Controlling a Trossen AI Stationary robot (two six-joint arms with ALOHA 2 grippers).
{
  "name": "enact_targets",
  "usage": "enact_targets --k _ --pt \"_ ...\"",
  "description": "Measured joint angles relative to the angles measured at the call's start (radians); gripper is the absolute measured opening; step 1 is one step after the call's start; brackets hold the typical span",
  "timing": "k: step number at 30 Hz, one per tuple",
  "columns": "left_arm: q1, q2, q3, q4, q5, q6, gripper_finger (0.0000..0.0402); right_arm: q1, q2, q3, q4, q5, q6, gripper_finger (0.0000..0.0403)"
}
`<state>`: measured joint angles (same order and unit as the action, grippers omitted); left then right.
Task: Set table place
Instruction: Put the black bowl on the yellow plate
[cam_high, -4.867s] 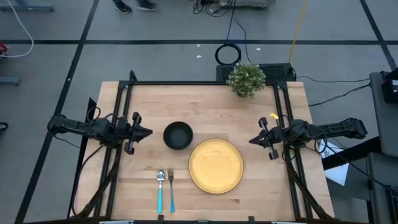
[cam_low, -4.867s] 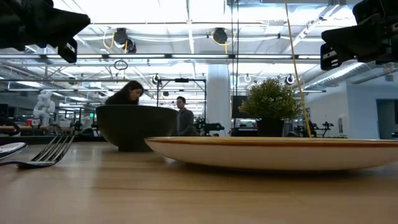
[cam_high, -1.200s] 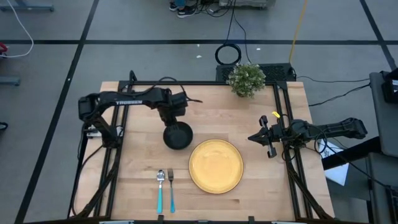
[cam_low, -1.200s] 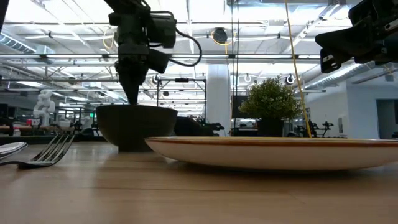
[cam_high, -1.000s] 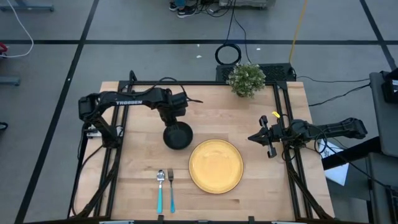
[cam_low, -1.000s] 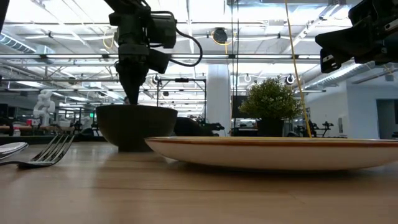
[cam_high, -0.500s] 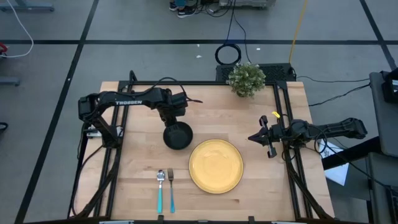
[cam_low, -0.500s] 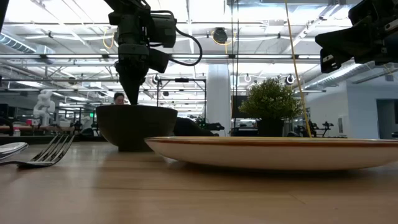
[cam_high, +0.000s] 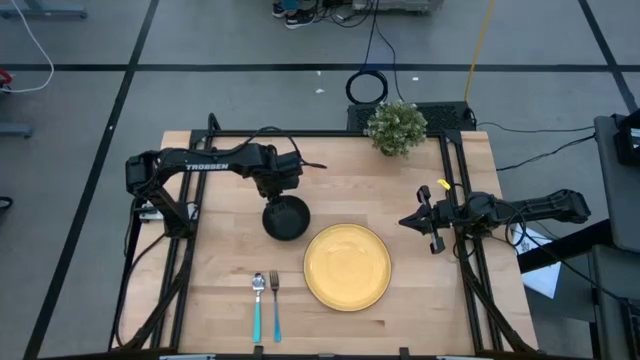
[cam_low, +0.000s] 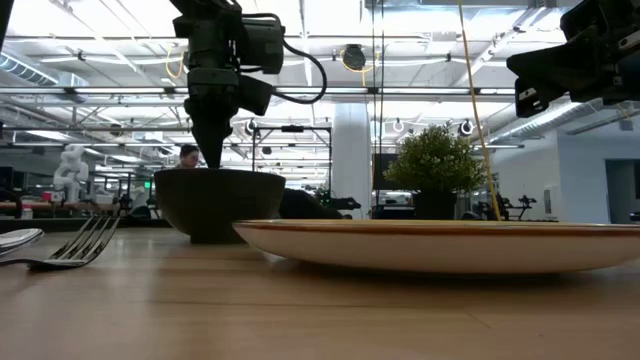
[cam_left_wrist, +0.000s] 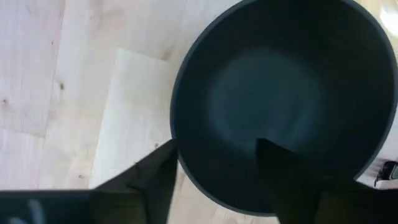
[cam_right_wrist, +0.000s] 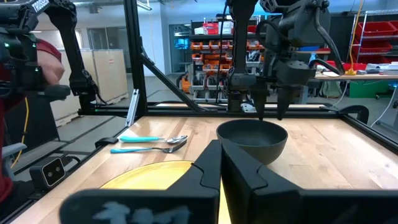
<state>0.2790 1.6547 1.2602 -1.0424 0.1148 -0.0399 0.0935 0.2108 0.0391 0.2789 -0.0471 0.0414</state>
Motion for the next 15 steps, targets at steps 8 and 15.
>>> enact_targets --k 8,15 --pt "0.002 0.000 0.000 0.000 -0.042 0.012 0.0319 0.000 0.000 0.000 0.000 0.000 0.000 0.0000" --pt "0.032 0.000 0.000 0.005 -0.073 0.032 0.0323 0.000 0.000 0.000 0.000 0.000 0.015 0.0000"
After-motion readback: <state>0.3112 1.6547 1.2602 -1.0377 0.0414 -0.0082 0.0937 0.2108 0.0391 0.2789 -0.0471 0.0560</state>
